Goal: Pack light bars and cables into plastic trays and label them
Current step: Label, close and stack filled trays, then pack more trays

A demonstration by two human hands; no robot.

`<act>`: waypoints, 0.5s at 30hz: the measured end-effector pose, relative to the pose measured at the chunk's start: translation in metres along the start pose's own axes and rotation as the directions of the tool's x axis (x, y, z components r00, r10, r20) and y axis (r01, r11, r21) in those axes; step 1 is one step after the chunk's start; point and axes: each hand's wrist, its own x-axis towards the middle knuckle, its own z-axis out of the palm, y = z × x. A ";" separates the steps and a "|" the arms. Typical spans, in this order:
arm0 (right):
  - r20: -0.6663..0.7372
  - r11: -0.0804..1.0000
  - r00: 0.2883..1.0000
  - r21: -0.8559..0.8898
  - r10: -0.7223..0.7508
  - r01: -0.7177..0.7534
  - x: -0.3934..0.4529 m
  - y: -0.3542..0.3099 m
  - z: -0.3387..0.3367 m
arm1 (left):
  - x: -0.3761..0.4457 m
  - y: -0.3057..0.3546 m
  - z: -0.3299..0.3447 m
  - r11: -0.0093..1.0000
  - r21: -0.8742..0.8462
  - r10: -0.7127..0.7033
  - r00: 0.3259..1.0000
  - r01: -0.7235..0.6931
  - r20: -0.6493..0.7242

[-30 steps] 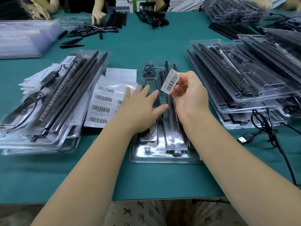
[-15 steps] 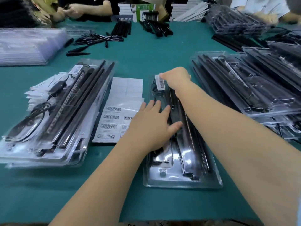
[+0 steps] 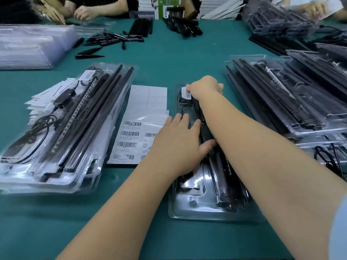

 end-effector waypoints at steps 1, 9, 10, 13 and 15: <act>-0.028 1.000 1.000 0.024 0.014 -0.013 0.001 0.001 0.002 | 0.000 0.000 0.000 1.000 -0.003 -0.002 1.000 0.002 0.004; -0.142 0.997 0.988 -0.056 -0.069 0.062 0.004 0.004 0.007 | 0.001 0.000 0.000 1.000 -0.005 -0.010 1.000 0.010 0.012; -0.157 0.995 0.983 -0.055 -0.092 0.085 0.003 0.007 0.006 | 0.000 0.001 0.000 1.000 -0.011 -0.012 1.000 0.012 0.014; -0.167 0.975 0.968 -0.152 -0.190 0.165 -0.001 0.012 0.004 | 0.000 0.001 0.000 1.000 -0.019 -0.017 1.000 0.017 0.024; -0.133 0.961 0.961 -0.169 -0.243 0.220 -0.003 0.014 0.004 | 0.001 0.001 0.000 1.000 -0.018 -0.018 0.999 0.019 0.036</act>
